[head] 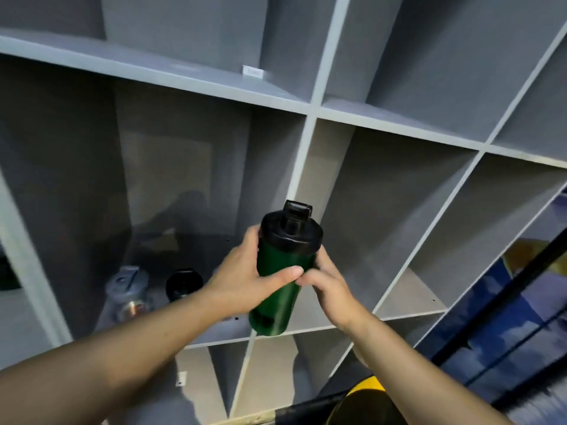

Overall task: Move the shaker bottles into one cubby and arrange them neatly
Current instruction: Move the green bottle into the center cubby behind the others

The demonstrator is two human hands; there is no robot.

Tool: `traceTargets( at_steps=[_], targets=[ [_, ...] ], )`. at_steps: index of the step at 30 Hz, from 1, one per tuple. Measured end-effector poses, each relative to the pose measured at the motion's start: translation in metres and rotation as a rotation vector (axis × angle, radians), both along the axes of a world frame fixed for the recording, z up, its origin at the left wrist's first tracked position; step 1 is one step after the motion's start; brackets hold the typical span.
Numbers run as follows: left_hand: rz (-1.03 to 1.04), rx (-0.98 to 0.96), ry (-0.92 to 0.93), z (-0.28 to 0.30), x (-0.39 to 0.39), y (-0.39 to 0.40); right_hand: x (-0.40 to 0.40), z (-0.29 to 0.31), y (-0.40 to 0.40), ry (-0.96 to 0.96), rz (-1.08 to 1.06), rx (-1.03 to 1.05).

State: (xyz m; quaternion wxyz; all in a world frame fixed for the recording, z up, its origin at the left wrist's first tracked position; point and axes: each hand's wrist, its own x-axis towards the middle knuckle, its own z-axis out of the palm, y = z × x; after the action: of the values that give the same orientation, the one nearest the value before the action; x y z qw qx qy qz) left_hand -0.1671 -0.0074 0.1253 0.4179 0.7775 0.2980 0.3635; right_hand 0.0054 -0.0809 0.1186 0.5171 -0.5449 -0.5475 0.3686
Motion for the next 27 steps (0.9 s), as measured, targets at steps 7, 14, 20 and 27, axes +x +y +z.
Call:
traceTargets(
  at_steps=[7,14,20,27],
  targets=[
    [0.103,0.050,-0.019,0.020,-0.100,0.018,-0.099,0.028,0.034,0.012,0.116,0.020],
    [0.262,0.041,0.000,0.014,-0.131,0.049,-0.141,0.035,0.083,-0.059,0.038,-0.009],
    [0.379,-0.001,0.029,0.000,-0.116,0.094,-0.133,0.045,0.148,-0.385,-0.061,-0.047],
    [0.477,-0.038,0.155,-0.020,-0.092,0.163,-0.117,0.023,0.246,-0.572,-0.081,-0.064]
  ],
)
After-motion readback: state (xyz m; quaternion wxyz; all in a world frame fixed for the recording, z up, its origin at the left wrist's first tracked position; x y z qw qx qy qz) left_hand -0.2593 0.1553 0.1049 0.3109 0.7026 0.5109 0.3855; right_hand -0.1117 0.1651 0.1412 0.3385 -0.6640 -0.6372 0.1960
